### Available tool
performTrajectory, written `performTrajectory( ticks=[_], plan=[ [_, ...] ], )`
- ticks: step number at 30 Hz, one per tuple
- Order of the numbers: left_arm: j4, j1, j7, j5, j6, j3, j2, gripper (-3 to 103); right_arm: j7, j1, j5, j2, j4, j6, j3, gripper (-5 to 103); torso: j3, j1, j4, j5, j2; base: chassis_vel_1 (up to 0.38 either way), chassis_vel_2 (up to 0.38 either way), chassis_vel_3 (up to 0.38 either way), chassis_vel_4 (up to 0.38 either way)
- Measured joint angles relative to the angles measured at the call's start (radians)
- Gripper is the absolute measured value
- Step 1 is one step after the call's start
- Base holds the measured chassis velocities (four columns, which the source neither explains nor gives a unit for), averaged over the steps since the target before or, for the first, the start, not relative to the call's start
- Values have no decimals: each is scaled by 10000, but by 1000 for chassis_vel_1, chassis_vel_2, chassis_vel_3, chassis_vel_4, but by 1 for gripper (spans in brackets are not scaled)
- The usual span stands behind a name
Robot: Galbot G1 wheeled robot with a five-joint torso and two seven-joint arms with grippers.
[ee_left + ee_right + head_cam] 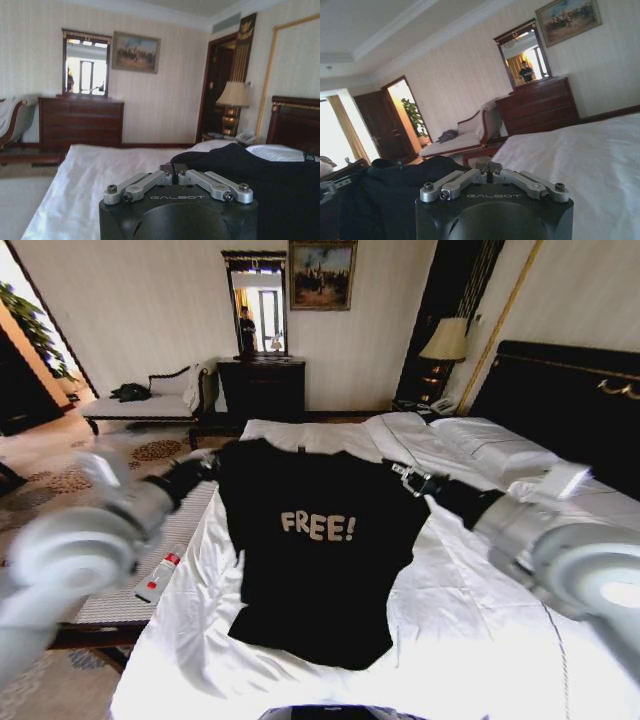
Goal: Fold the clothes on the bed.
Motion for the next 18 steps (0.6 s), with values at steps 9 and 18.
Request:
performTrajectory(
  ticks=[9, 18],
  plan=[
    [2417, -710, 678, 1823, -14, 2327, -1795, 0, -739, 1499, -1727, 1442, -2333, 413, -2790, 0, 1, 1, 2, -5, 0, 0, 0, 0, 0],
    [4672, -1236, 1170, 3057, -192, 3393, -3165, 0, -1161, 3129, -2845, 2614, -5097, 747, -4697, 0, 2, 3, 4, -3, -2, 0, 0, 0, 0]
  ],
)
